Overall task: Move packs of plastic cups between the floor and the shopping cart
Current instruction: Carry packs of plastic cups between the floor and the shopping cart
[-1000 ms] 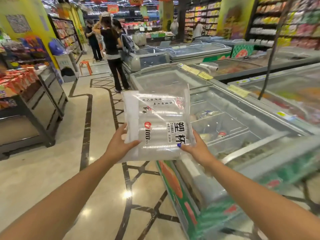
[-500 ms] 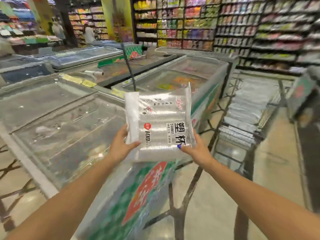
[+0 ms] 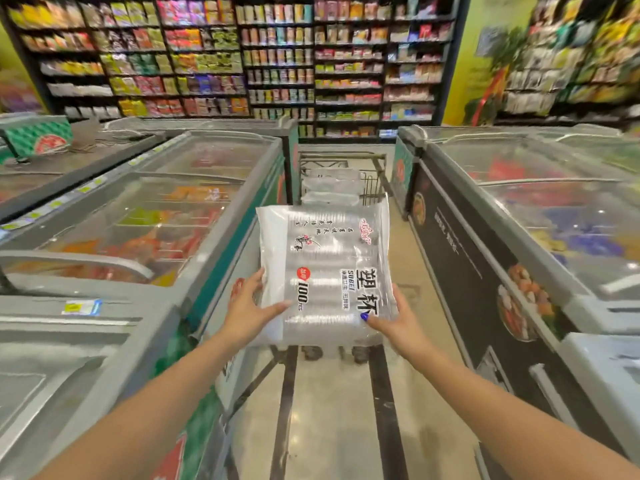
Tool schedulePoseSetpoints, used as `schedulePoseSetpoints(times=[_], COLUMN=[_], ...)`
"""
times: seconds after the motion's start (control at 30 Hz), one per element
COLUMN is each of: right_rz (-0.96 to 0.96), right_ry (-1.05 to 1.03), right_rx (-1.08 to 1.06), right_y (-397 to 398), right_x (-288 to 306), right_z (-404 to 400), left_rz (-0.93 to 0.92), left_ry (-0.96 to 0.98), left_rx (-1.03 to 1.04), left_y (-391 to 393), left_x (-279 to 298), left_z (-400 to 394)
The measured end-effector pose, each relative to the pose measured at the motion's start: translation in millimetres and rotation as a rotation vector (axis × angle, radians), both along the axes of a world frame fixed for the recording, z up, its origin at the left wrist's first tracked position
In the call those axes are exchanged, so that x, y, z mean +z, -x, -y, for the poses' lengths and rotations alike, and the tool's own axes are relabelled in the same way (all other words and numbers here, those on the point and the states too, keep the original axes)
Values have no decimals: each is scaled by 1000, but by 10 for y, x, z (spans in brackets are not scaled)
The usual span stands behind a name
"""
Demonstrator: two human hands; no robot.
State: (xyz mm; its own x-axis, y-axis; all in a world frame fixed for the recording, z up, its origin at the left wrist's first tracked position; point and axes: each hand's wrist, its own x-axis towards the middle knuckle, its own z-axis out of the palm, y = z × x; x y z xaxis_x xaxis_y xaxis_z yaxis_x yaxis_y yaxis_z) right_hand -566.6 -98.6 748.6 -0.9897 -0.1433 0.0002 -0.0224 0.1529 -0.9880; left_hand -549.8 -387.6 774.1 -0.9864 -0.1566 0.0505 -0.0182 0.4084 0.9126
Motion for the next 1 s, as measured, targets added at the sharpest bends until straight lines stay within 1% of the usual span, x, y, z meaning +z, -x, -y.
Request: schedulePoseSetpoints(times=[0.1, 0.2, 0.43, 0.5, 0.57, 0.67, 0.73, 0.83, 0.9, 1.0], right_rz=[4, 31, 82, 95, 113, 202, 242, 329, 407, 484], right_ry=[-29, -25, -24, -32, -45, -96, -114, -172, -223, -369], right_rx=[-47, -62, -109, -77, -36, -10, 33, 135, 228, 385], right_y=[672, 1227, 2335, 2704, 3124, 3665, 4053, 4729, 5034, 5817], right_x=[-89, -140, -245, -361, -601, -694, -767, -880, -881, -928], right_z=[-95, -133, -154, -157, -174, -135, -127, -167, -169, -124], left_rz=[19, 49, 194, 230, 255, 307, 355, 551, 694, 847], left_ry=[-24, 14, 6, -5, -26, -55, -145, -477, -541, -623], left_rx=[-46, -55, -159, -140, -97, -45, 7, 146, 144, 128], left_y=[781, 1468, 2723, 3049, 3333, 3768, 4061, 4503, 4624, 4999], left_x=[-48, -52, -118, -179, -299, -536, -689, -904, -1011, -1305], left_z=[-100, -133, -110, -91, -75, -70, -78, -72, -67, -28])
